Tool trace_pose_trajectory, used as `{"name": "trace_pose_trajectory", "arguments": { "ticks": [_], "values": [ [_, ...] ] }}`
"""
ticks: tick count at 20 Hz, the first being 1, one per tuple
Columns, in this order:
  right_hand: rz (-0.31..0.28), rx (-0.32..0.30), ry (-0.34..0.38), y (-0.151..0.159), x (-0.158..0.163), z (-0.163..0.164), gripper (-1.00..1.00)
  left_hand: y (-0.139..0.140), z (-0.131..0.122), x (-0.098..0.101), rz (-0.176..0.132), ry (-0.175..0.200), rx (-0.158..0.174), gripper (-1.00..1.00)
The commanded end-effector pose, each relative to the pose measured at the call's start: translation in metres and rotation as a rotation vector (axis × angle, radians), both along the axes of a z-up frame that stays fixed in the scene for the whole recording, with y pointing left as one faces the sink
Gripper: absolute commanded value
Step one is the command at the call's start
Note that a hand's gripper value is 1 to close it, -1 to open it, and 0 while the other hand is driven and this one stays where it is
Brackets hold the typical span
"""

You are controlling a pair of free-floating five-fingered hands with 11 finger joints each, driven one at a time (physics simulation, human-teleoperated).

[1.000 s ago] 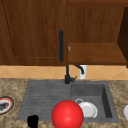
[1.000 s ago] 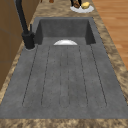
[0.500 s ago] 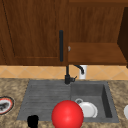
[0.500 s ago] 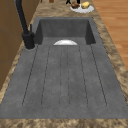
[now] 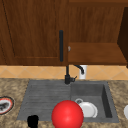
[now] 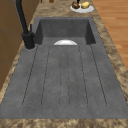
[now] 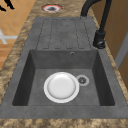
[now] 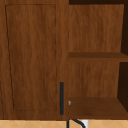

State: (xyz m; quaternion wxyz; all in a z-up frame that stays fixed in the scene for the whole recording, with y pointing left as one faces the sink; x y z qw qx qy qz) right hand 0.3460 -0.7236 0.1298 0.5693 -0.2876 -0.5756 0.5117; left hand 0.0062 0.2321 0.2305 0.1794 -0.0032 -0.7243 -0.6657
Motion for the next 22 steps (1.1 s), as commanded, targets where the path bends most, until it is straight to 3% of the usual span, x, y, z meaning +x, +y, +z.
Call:
{"name": "trace_pose_trajectory", "arguments": {
  "ticks": [1, 7, 22],
  "values": [
    [0.0, -0.018, -0.024, -0.002, 0.0, 0.019, -1.0, 0.0, 0.0, 0.0, 0.0, 0.0, 0.0, 0.0],
    [-0.004, -0.012, 0.053, -0.011, 0.003, 0.052, -1.0, 0.0, 0.0, 0.0, 0.0, 0.0, 0.0, 0.0],
    [0.006, -0.089, 0.18, -0.046, -0.013, 0.115, -1.0, 0.0, 0.0, 0.0, 0.0, 0.0, 0.0, 0.0]
  ]
}}
